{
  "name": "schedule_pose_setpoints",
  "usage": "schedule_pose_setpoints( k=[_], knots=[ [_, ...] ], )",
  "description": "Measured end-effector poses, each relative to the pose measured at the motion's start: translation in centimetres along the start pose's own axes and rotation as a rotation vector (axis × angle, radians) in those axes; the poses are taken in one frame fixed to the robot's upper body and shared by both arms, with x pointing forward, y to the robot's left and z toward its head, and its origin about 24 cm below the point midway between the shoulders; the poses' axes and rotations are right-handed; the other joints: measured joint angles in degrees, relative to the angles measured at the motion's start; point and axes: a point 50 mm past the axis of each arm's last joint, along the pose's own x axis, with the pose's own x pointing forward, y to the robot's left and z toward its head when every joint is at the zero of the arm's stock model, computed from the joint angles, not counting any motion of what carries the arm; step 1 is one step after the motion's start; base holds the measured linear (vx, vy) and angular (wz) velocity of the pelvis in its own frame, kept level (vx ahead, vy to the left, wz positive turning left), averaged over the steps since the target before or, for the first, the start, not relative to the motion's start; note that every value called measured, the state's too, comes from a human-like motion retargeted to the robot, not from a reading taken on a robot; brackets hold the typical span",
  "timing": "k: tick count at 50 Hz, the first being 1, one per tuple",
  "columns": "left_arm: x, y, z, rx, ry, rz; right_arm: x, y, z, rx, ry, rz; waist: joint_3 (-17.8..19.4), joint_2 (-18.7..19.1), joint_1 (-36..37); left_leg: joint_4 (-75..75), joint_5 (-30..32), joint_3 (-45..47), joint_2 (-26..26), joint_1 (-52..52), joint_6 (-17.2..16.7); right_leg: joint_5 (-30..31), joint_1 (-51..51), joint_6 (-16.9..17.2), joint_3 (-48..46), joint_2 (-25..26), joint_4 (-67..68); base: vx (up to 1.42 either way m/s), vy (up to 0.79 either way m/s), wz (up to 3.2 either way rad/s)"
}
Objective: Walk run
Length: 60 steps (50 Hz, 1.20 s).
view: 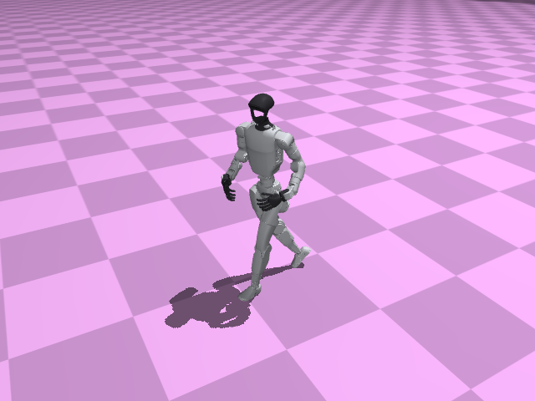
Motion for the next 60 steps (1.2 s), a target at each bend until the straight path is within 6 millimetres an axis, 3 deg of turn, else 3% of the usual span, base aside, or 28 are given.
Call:
schedule_pose_setpoints(
  k=[2, 3, 5, 7, 8, 10, 13, 16, 18, 20, 22, 24, 26, 29, 32, 35, 37, 38, 39, 40, 43, 46, 49, 52, 55, 57, 58, 60],
  knots=[
    [2.3, 1.2, 1.7, 0.055, -0.082, -0.038, -1.1, -0.5, 0.0, -0.108, -0.004, -0.115, 0.5, 2.7, 0.3, 4.0, 4.1, -1.6, 0.9, 0.2, 6.9, 1.1, -0.5, -1.6, -3.1, 1.8, 10.1, 1.85, -0.42, 0.4],
    [3.3, 2.0, 2.6, 0.083, -0.119, -0.052, -1.8, -0.3, -0.3, -0.143, 0.001, -0.166, 0.3, 3.6, -1.6, 10.9, -1.0, -3.6, 1.2, -0.2, 11.1, -1.8, -2.3, -3.1, -6.8, 0.9, 17.6, 1.91, -0.41, 0.63],
    [5.2, 2.4, 3.5, 0.081, -0.158, -0.089, -3.9, 1.8, -2.8, -0.118, 0.092, -0.214, 0.0, 4.5, -4.4, 23.4, -8.7, -6.6, 5.2, -1.2, 8.4, -8.0, -8.8, -6.5, -5.7, -1.6, 35.0, 2.35, -0.44, 0.27],
    [6.6, 2.6, 4.5, 0.024, -0.204, -0.155, -5.2, 4.6, -5.2, -0.015, 0.195, -0.2, -0.3, 7.3, -11.0, 25.1, -15.5, -7.4, 5.4, 5.1, 7.5, -14.2, -20.8, -6.1, -3.6, -2.2, 48.4, 1.69, -0.42, 0.35],
    [7.6, 1.4, 4.9, -0.071, -0.223, -0.194, -6.0, 5.3, -6.1, 0.039, 0.234, -0.182, -1.3, 6.8, -15.0, 24.7, -17.3, -6.5, 4.5, 6.5, 7.0, -17.9, -27.5, -5.5, -3.0, -5.3, 52.0, 1.53, -0.35, 0.44],
    [9.6, -1.4, 6.0, -0.318, -0.304, -0.243, -7.5, 6.0, -6.7, 0.116, 0.255, -0.183, -2.9, 5.2, -20.6, 19.6, -17.4, -5.8, 0.5, 11.0, 5.8, -25.7, -38.1, -8.6, -3.2, -10.3, 51.7, 1.52, -0.34, 0.15],
    [10.9, -3.1, 8.3, -0.478, -0.434, -0.306, -10.2, 5.5, -6.3, 0.097, 0.242, -0.276, -3.4, 5.1, -27.9, 8.5, -6.4, -5.7, -4.2, 23.1, 3.5, -31.5, -46.4, -11.6, -7.6, -14.6, 37.0, 1.55, -0.43, 0.75],
    [10.3, -2.3, 9.0, -0.316, -0.42, -0.326, -11.8, 4.3, -5.5, 0.031, 0.224, -0.323, -4.0, 5.1, -33.0, 4.5, 16.1, -1.6, -4.4, 31.9, 0.6, -34.0, -48.7, -9.0, -4.1, -13.5, 16.9, 1.87, -0.65, 1.06],
    [9.4, -1.4, 8.8, -0.194, -0.37, -0.317, -10.7, 3.3, -4.5, -0.015, 0.167, -0.297, -3.8, 2.6, -33.7, 7.0, 27.0, 3.3, -4.9, 35.6, 1.9, -33.8, -47.8, -9.4, 1.4, -13.2, 9.9, 1.57, -0.63, -0.06],
    [8.2, -0.3, 8.2, -0.106, -0.323, -0.258, -7.5, 2.0, -2.9, -0.065, 0.065, -0.225, -2.5, -0.9, -33.6, 16.4, 27.3, 5.0, -6.4, 35.6, 2.6, -26.1, -45.8, -16.1, 4.2, -15.0, 11.1, 1.76, -0.66, -0.73],
    [6.6, 0.3, 6.2, -0.074, -0.242, -0.184, -4.2, 1.3, -1.3, -0.096, -0.03, -0.144, -3.2, -2.9, -32.1, 27.9, 19.0, 10.0, -5.6, 31.5, 6.2, -43.5, -46.1, -15.8, 6.8, -15.2, 23.0, 2.1, -0.62, -0.47],
    [4.7, -0.4, 3.5, -0.135, -0.13, -0.162, -2.2, 0.9, -0.3, -0.114, -0.091, -0.073, -3.4, -4.1, -28.8, 36.7, 12.1, 11.5, -4.4, 26.2, 10.0, -49.1, -41.6, -12.6, 8.5, -18.1, 27.2, 1.76, -0.33, -0.09],
    [3.1, -1.7, 1.6, -0.256, -0.072, -0.163, 0.0, 1.3, 1.0, -0.152, -0.156, 0.036, -3.1, -4.7, -22.6, 41.4, 7.1, 9.1, -4.0, 16.7, 8.7, -51.7, -34.7, -10.7, 7.0, -17.3, 25.1, 2.1, -0.5, -0.36],
    [1.3, -2.4, 0.5, -0.393, -0.077, -0.083, 2.2, 2.5, 2.5, -0.274, -0.171, 0.215, -2.5, -1.2, -14.0, 35.5, 2.1, 5.2, -1.1, 4.6, 5.7, -42.8, -20.6, -8.2, 2.3, -8.0, 10.7, 1.65, -0.36, -0.54],
    [-0.2, -1.2, 0.7, -0.366, -0.09, 0.018, 3.2, 3.9, 3.0, -0.331, -0.147, 0.246, -0.9, 0.3, -5.4, 17.9, 1.6, 3.3, -0.7, -1.6, 3.1, -21.0, -9.1, -3.6, 2.1, -2.0, -0.1, 1.64, -0.44, -1.04],
    [0.9, -0.1, 2.5, -0.264, -0.169, 0.059, 3.6, 5.2, 3.3, -0.241, -0.187, 0.188, 1.3, 0.0, 0.1, 2.4, 0.2, -0.6, -1.5, -4.0, -1.2, -2.1, -1.9, 0.3, 0.1, -0.6, -2.6, 1.54, -0.48, -0.56],
    [2.7, 1.8, 4.4, -0.136, -0.224, -0.002, 2.7, 5.0, 2.6, -0.193, -0.167, 0.146, 1.7, 1.5, 0.8, 1.1, 2.3, -1.9, -0.6, -4.2, 1.0, 4.0, -0.2, -0.9, -0.3, 1.6, 1.6, 1.69, -0.42, 0.03],
    [3.6, 2.6, 5.4, -0.07, -0.242, -0.04, 2.0, 4.7, 1.8, -0.183, -0.134, 0.119, 1.6, 2.5, 1.2, 3.5, 7.4, -3.3, -0.6, -4.1, 5.5, 5.1, -0.3, -1.5, -0.9, 2.4, 5.6, 1.68, -0.39, 0.45],
    [4.4, 3.5, 6.3, -0.002, -0.261, -0.07, 1.2, 4.4, 0.8, -0.18, -0.09, 0.088, 1.0, 2.9, -0.8, 9.5, 3.2, -4.7, -0.2, -4.5, 8.6, 2.8, -1.7, -3.0, -4.2, 2.3, 11.0, 1.8, -0.45, 1.03],
    [5.1, 4.3, 7.2, 0.067, -0.28, -0.096, 0.3, 4.2, -0.3, -0.181, -0.04, 0.056, 0.1, 3.0, -3.8, 17.3, -5.6, -6.2, 0.2, -5.3, 10.8, -1.1, -3.6, -4.9, -8.9, 1.6, 17.2, 2.23, -0.57, 0.85],
    [7.2, 5.1, 9.8, 0.179, -0.355, -0.184, -3.4, 5.5, -4.8, -0.107, 0.182, -0.04, 1.0, 6.0, -7.1, 27.1, -15.6, -8.9, 4.4, 1.0, 7.3, -17.0, -16.6, -6.3, -5.4, -1.5, 39.2, 2.11, -0.52, 0.13],
    [9.1, 3.5, 10.9, 0.149, -0.408, -0.255, -6.2, 6.3, -6.3, 0.015, 0.256, -0.088, -1.4, 6.3, -16.9, 22.6, -18.4, -8.3, 2.2, 9.8, 5.4, -30.1, -31.7, -8.1, -5.7, -7.4, 43.4, 1.78, -0.42, 0.23],
    [9.3, 2.8, 11.9, 0.164, -0.454, -0.267, -8.6, 4.8, -5.7, 0.016, 0.212, -0.212, -2.5, 6.3, -26.2, 10.5, -8.2, -8.3, -2.9, 21.7, 4.2, -35.2, -41.9, -10.5, -8.3, -11.1, 31.3, 1.67, -0.48, 0.69],
    [8.9, 1.7, 11.2, 0.167, -0.412, -0.249, -10.2, 3.2, -5.0, -0.022, 0.184, -0.317, -2.7, 5.8, -33.0, 3.9, 12.8, -4.5, -4.6, 32.6, 2.7, -34.4, -46.0, -8.5, -5.3, -12.5, 13.7, 1.78, -0.52, 0.81],
    [8.2, 1.4, 10.0, 0.153, -0.341, -0.205, -7.9, 1.4, -3.7, -0.067, 0.107, -0.277, -2.0, 1.6, -34.7, 7.1, 28.9, 5.5, -6.7, 39.0, 6.2, -28.0, -46.0, -9.8, 2.3, -14.9, 7.2, 1.64, -0.61, -0.29],
    [7.2, 1.8, 8.2, 0.114, -0.28, -0.139, -4.7, 0.3, -2.5, -0.113, 0.046, -0.196, -2.0, -1.1, -33.9, 17.4, 28.4, 11.1, -7.0, 37.5, 8.5, -37.3, -45.2, -13.4, 6.7, -15.2, 17.3, 1.69, -0.52, -0.63],
    [6.7, 1.6, 7.0, 0.087, -0.24, -0.121, -3.6, 0.0, -2.2, -0.129, 0.033, -0.167, -2.4, -2.5, -33.0, 21.5, 25.7, 14.3, -7.5, 37.0, 10.9, -39.9, -45.1, -12.8, 6.9, -18.0, 22.1, 2.16, -0.52, -0.23],
    [5.2, -0.1, 3.9, 0.023, -0.12, -0.151, -2.6, -0.4, -2.1, -0.127, 0.027, -0.151, -2.8, -4.9, -29.2, 31.0, 20.5, 14.7, -7.4, 32.7, 11.0, -46.8, -40.3, -11.2, 6.3, -22.2, 27.7, 2.46, -0.53, 0.13]
  ],
)
